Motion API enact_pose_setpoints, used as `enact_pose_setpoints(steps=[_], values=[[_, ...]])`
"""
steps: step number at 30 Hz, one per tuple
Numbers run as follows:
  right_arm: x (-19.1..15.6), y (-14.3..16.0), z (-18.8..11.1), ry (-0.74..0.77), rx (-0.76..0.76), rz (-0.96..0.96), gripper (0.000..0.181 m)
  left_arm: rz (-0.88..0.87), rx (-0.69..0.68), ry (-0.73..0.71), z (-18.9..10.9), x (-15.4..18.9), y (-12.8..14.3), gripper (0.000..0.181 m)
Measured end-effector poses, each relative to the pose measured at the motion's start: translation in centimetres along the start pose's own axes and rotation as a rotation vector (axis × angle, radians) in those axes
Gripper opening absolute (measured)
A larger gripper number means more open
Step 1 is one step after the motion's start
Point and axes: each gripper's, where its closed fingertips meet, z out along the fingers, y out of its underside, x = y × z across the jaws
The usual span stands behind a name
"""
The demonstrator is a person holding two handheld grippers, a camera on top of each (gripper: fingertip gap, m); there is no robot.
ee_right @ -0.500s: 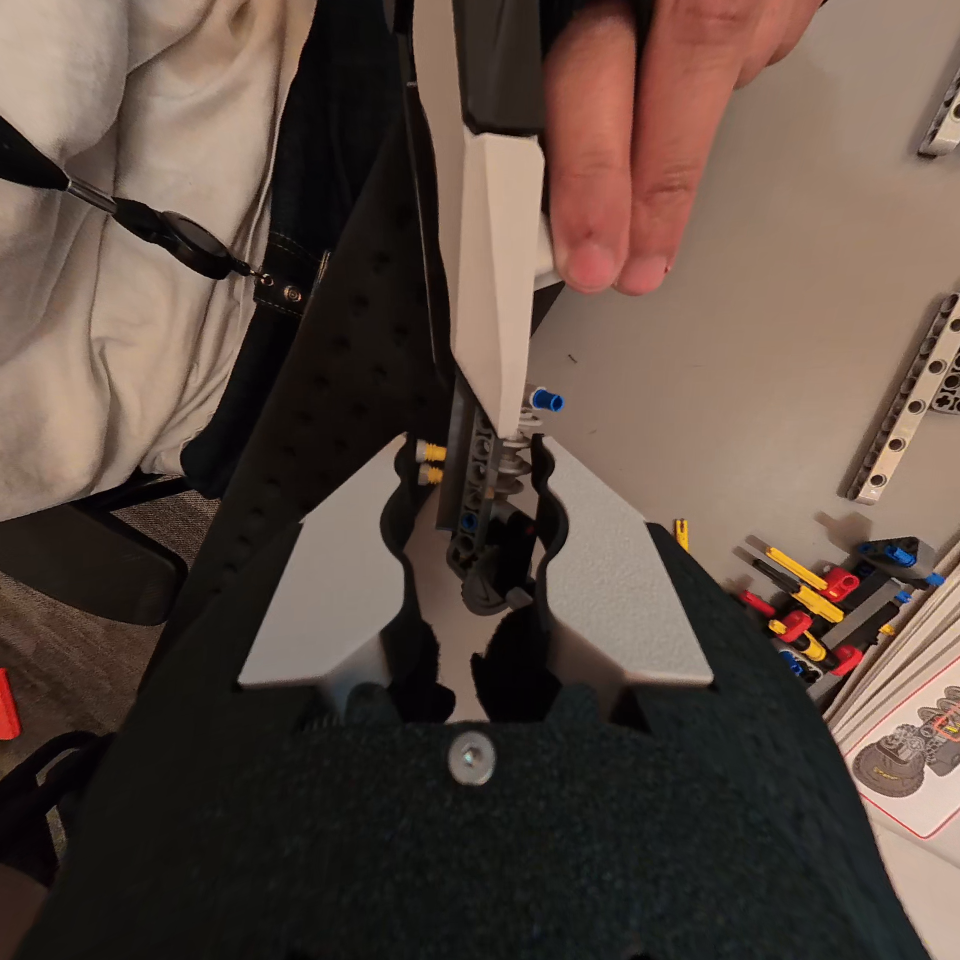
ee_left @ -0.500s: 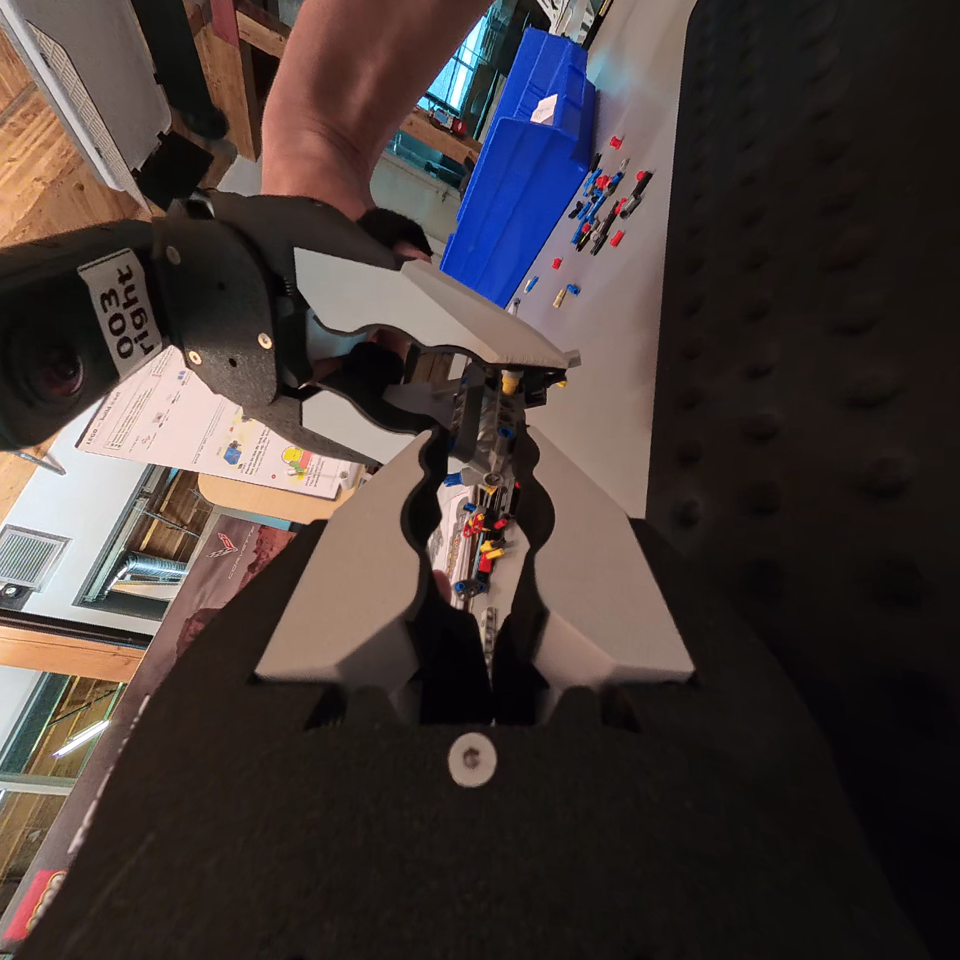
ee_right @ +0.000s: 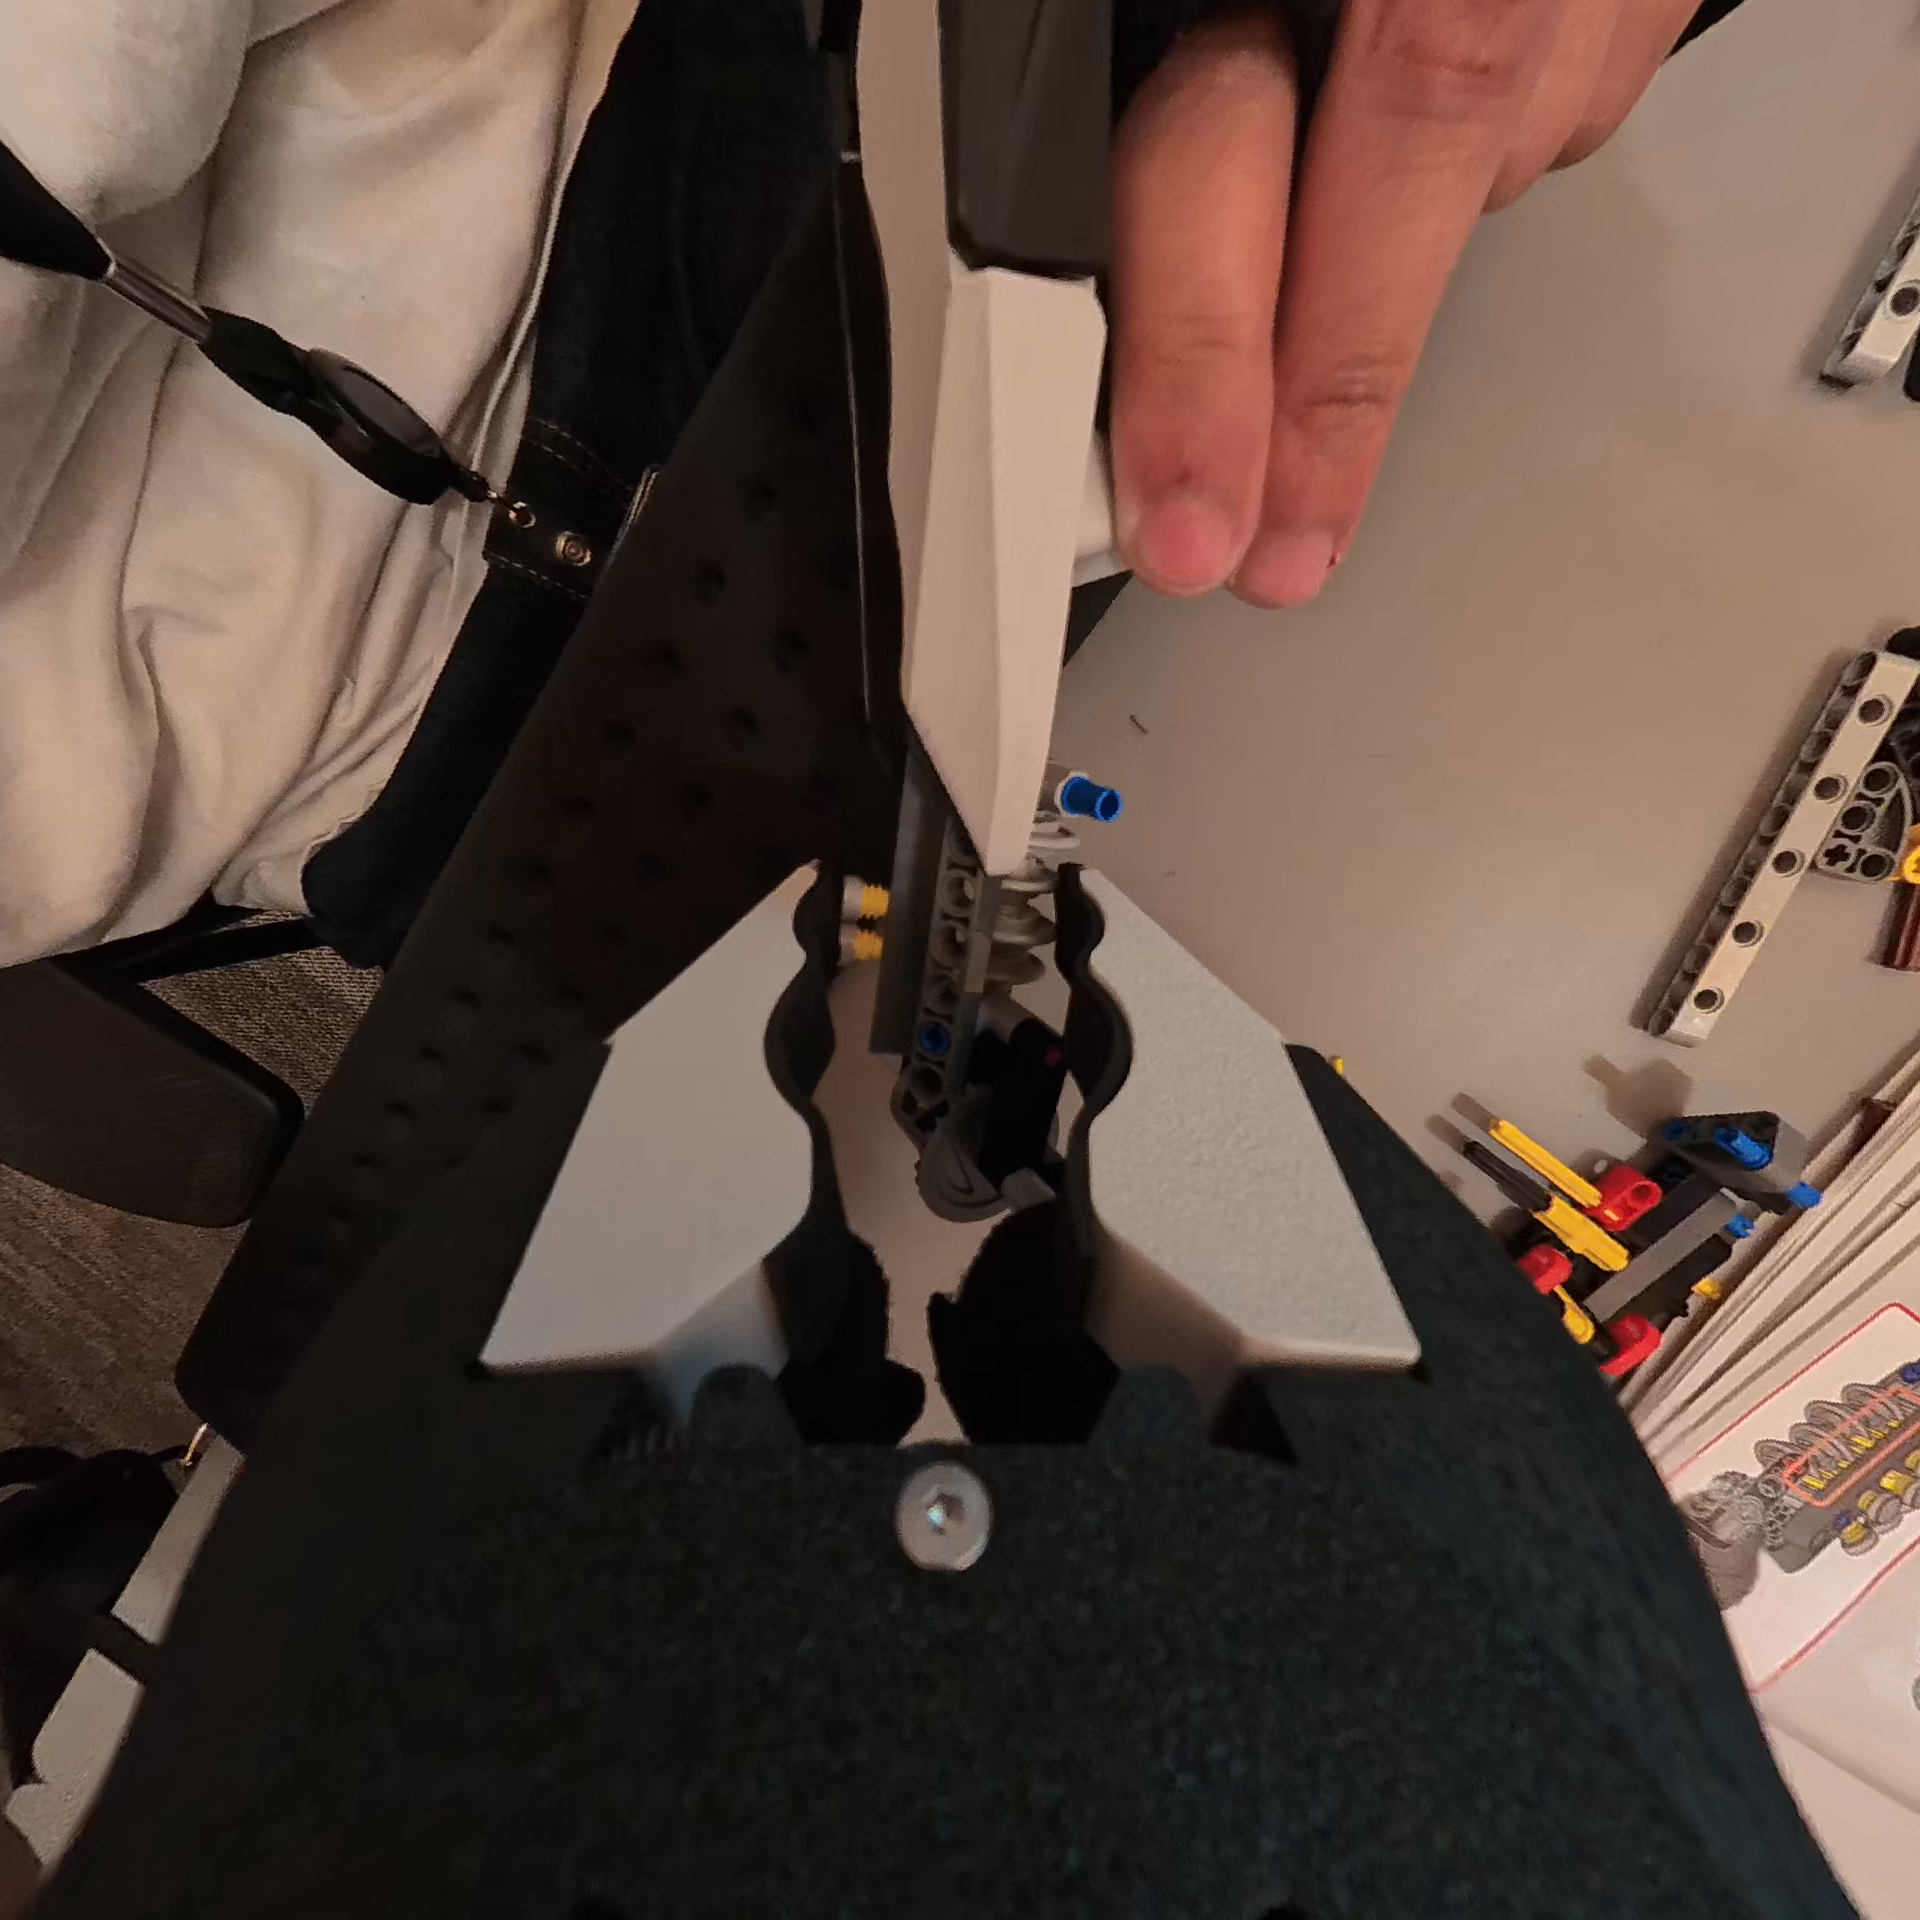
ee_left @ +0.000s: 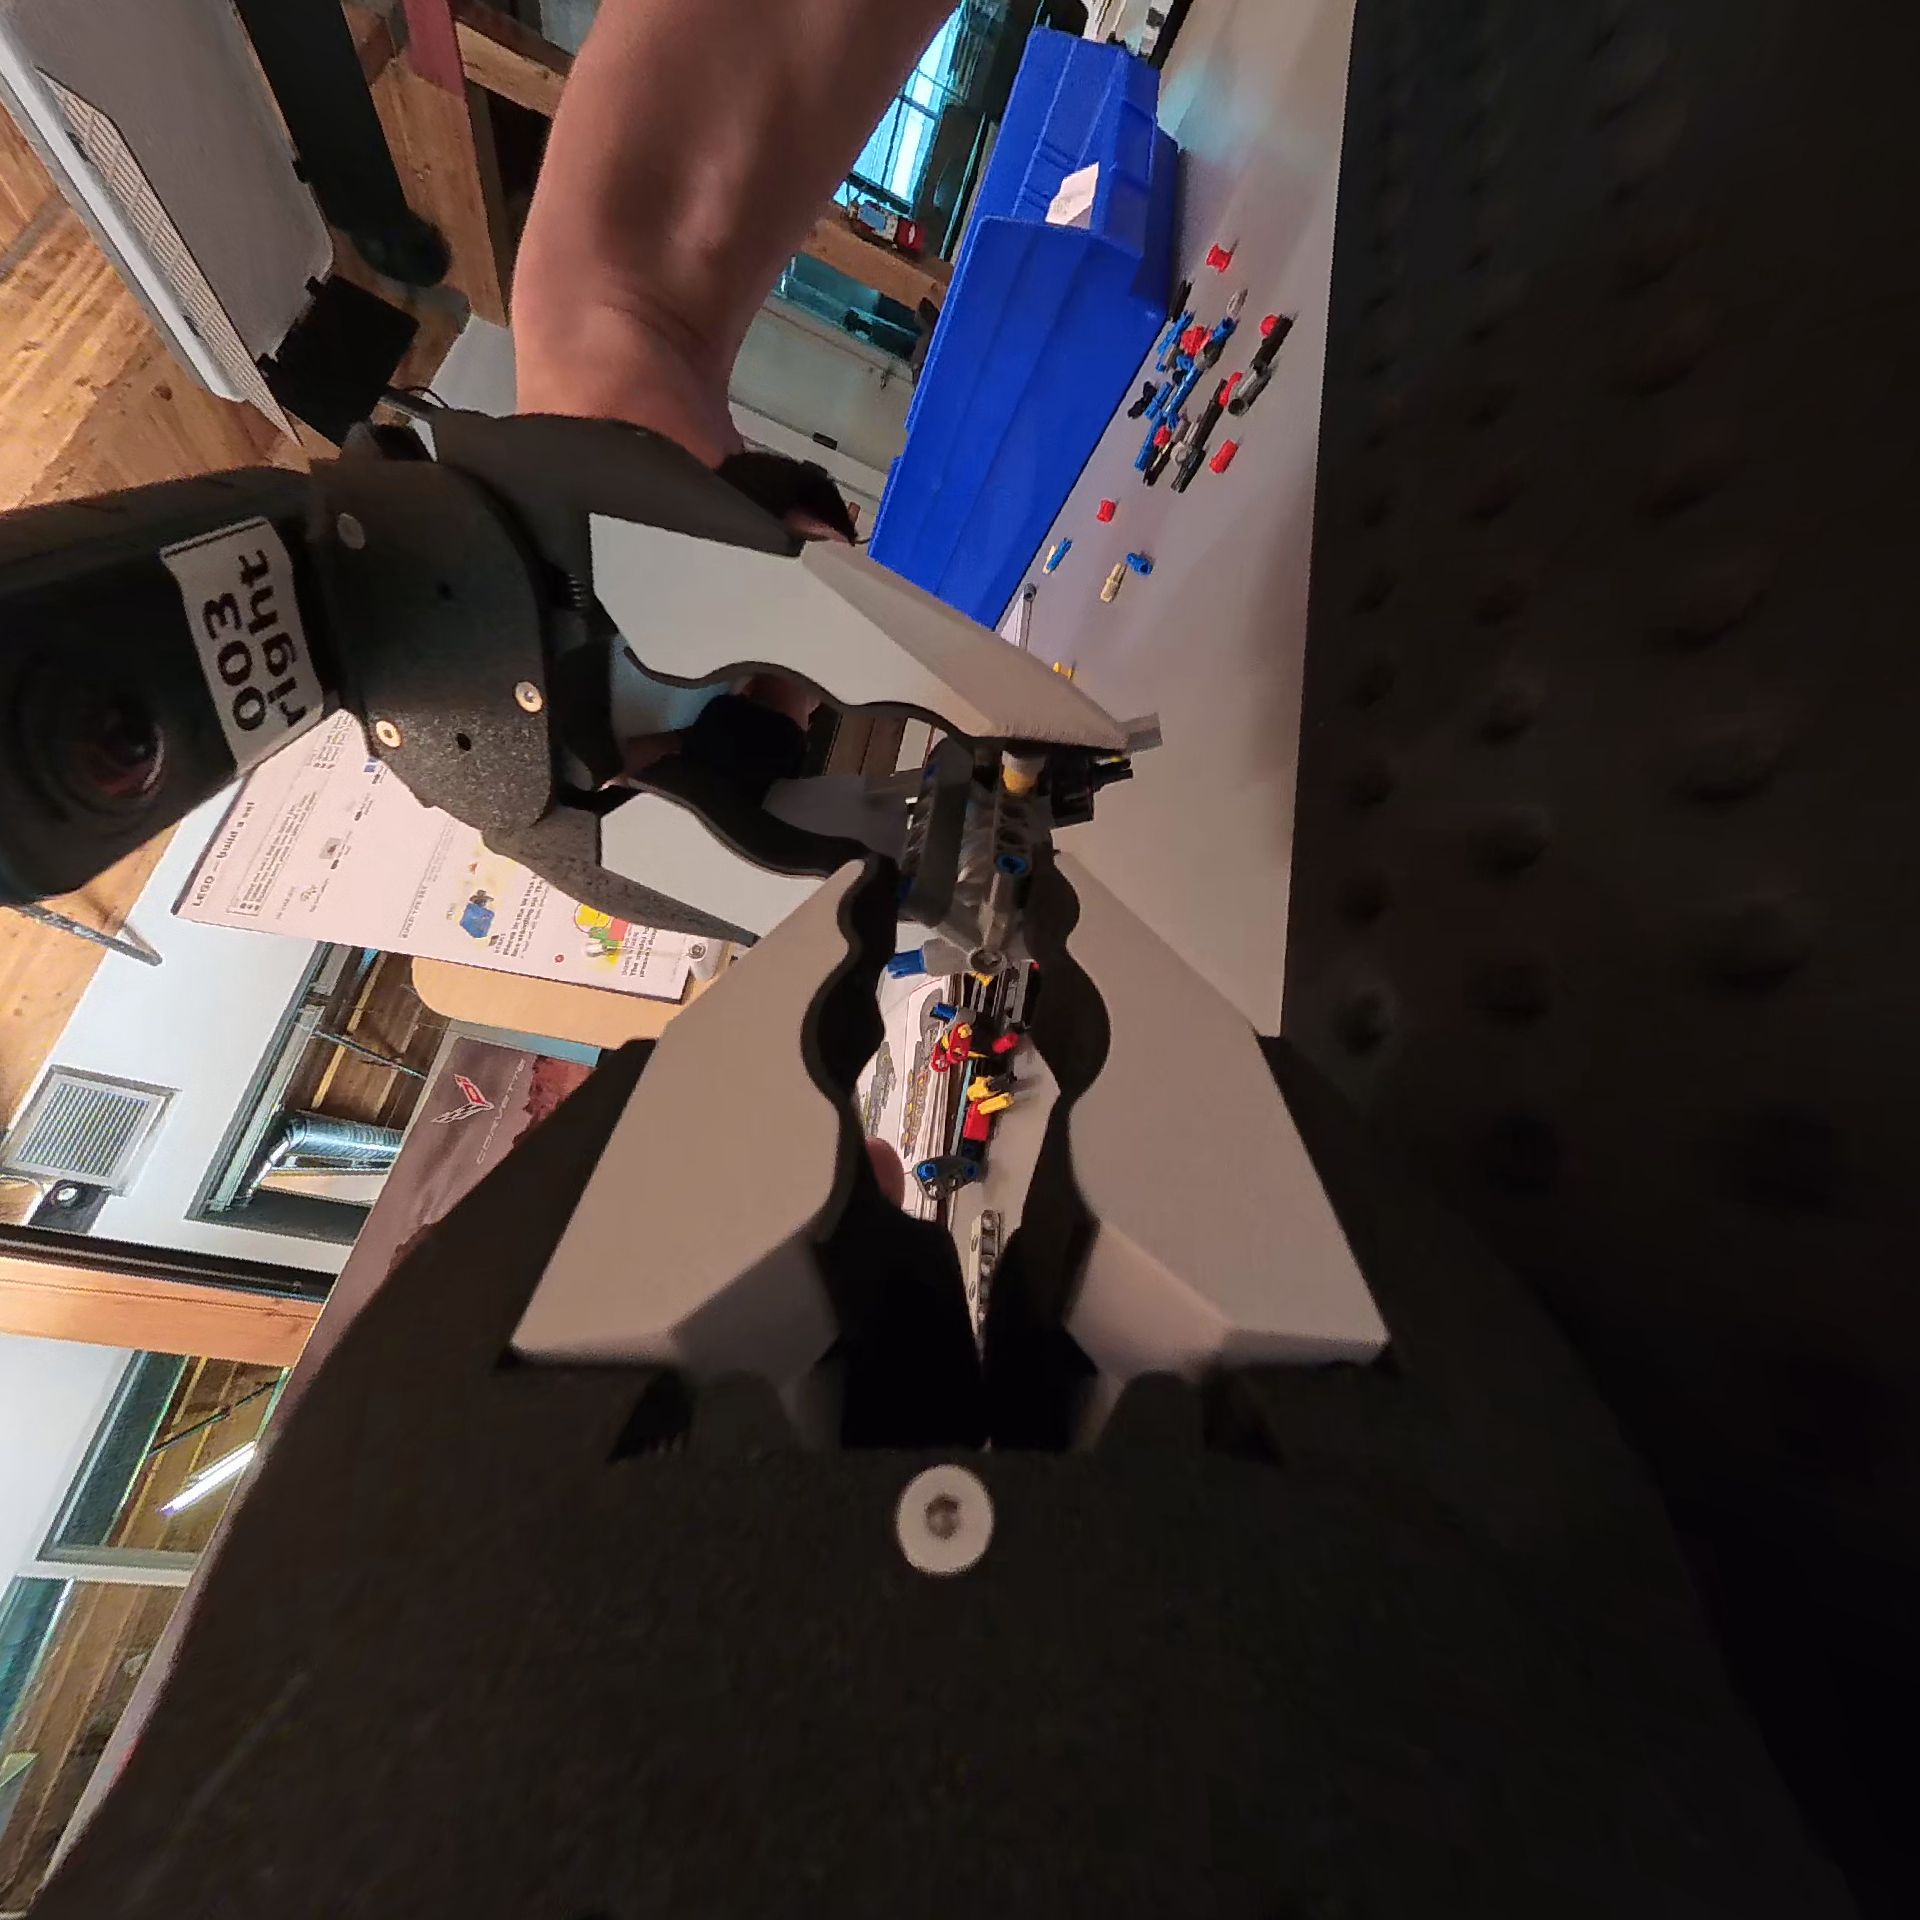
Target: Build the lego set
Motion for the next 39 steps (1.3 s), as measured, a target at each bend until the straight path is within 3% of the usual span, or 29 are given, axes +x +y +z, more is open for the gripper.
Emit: enact_pose_setpoints(steps=[8, 12, 15, 18, 23, 27, 34, 39], values=[[0.2, -0.2, -0.1, -0.01, 0.015, 0.074, 0.042, -0.031, -0.008, 0.005, 0.1, -0.1, 0.4, 0.023], [1.4, -1.1, -2.2, 0.136, 0.118, 0.077, 0.055, -0.077, -0.021, 0.004, 0.1, -0.4, 0.8, 0.024], [2.1, -1.5, -5.9, 0.274, 0.315, 0.136, 0.062, -0.178, -0.045, 0.018, 0.2, -0.8, 1.6, 0.024], [2.1, 0.0, -8.6, 0.358, 0.533, 0.29, 0.052, -0.444, -0.092, 0.056, 0.3, -1.8, 3.5, 0.023], [2.7, 3.2, -9.1, 0.459, 0.973, 0.592, 0.042, -0.927, -0.111, 0.14, 0.1, -3.0, 6.5, 0.024], [2.7, 3.6, -9.0, 0.54, 1.247, 0.682, 0.038, -1.158, -0.001, 0.164, -0.4, -4.6, 6.7, 0.024], [2.7, 1.8, -8.1, 0.618, 1.224, 0.618, 0.03, -1.471, 0.144, 0.263, -0.8, -5.8, 7.2, 0.024], [2.6, 1.8, -8.1, 0.608, 1.233, 0.617, 0.029, -1.555, 0.21, 0.288, -0.9, -6.5, 7.1, 0.024]])
